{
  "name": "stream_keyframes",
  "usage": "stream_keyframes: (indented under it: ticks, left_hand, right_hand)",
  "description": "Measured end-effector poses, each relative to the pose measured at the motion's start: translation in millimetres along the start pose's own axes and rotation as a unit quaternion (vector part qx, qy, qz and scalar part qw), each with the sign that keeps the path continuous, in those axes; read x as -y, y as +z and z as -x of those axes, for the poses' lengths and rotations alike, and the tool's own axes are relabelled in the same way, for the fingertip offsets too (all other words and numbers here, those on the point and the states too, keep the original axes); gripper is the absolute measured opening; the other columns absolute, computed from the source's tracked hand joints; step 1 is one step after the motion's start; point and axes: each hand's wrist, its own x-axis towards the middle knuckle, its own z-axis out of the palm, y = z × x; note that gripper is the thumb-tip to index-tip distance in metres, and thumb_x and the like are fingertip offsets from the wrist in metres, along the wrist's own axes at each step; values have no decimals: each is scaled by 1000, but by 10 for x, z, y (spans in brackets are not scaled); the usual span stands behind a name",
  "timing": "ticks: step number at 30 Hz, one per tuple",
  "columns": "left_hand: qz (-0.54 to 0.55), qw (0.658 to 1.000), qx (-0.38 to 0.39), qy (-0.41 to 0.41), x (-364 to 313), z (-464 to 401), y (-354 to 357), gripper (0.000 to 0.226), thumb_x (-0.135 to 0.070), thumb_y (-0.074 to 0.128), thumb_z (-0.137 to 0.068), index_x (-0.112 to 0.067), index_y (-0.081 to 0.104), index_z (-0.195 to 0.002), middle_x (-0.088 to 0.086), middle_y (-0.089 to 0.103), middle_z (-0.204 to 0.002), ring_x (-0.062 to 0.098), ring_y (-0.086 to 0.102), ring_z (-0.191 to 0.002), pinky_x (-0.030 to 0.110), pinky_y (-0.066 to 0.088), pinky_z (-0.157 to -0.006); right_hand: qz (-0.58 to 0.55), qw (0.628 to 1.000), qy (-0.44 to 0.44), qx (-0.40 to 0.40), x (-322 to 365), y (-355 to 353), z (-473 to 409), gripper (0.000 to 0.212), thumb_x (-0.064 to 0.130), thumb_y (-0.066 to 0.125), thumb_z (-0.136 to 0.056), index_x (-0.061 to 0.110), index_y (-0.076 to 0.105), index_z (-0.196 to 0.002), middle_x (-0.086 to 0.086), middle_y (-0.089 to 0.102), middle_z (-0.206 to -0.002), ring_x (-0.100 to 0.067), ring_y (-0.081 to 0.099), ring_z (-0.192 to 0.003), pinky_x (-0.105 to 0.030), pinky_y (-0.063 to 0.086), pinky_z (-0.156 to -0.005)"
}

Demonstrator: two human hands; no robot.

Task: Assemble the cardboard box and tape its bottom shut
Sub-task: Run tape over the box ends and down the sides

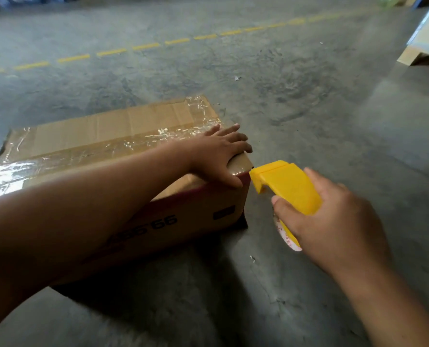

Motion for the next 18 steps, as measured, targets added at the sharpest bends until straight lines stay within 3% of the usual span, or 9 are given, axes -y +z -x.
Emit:
stream_keyframes:
  ticks: [2,5,8,11,12,14,16,18]
  left_hand:
    - [32,999,-37,16,43,44,37,88,-73,52,-79,-31,29,-152,-1,20,-163,17,1,-152,52,-2,-120]
    - [149,986,-80,-1,96,110,-18,70,-60,50,-89,-26,37,-149,1,31,-159,13,14,-150,43,3,-121]
    - [292,936,-164,-104,141,246,-99,40,-39,50,-99,-22,56,-135,1,57,-138,15,48,-131,37,36,-111]
    - [476,832,-224,-173,165,488,-218,38,-42,42,-101,-16,69,-110,3,72,-100,15,67,-91,35,49,-80]
    - [561,779,-207,-190,191,579,-265,44,-45,38,-103,-14,70,-99,6,71,-90,19,67,-82,34,48,-69]
    - [699,674,-112,-210,300,771,-323,62,-56,32,-100,-10,70,-88,13,69,-88,28,67,-79,31,47,-60]
    - [757,624,-27,-191,420,966,-331,67,-65,34,-94,-9,71,-94,16,66,-96,30,67,-83,32,46,-61]
    - [776,607,-17,-171,527,1123,-306,54,-59,47,-87,-12,74,-91,11,64,-96,25,67,-84,34,42,-65]
  right_hand:
    - [-10,999,-20,-24,47,-68,-28,80,63,61,-68,24,48,-137,-11,62,-118,-32,58,-103,-33,41,-72]
    - [-25,997,-49,-50,154,-148,-97,82,65,59,-66,25,49,-137,-10,64,-117,-31,60,-101,-33,43,-73]
    - [-43,994,-84,-57,326,-154,-222,82,66,59,-66,25,49,-136,-9,63,-120,-30,59,-105,-34,44,-78]
    - [-67,989,-131,-35,559,-111,-363,83,71,55,-67,27,49,-136,-6,63,-123,-27,58,-108,-33,44,-79]
    - [-81,986,-145,-25,642,-95,-407,84,71,54,-64,27,50,-136,-4,63,-125,-26,58,-109,-33,44,-80]
    - [-114,978,-176,-1,796,-59,-483,85,69,55,-62,29,50,-136,-1,61,-128,-22,57,-113,-32,44,-83]
    - [-140,967,-210,23,928,-13,-544,84,68,57,-61,30,50,-135,2,61,-129,-20,57,-114,-29,43,-82]
    - [-154,958,-239,46,1036,58,-595,84,69,58,-62,32,49,-136,3,60,-131,-18,57,-114,-29,43,-84]
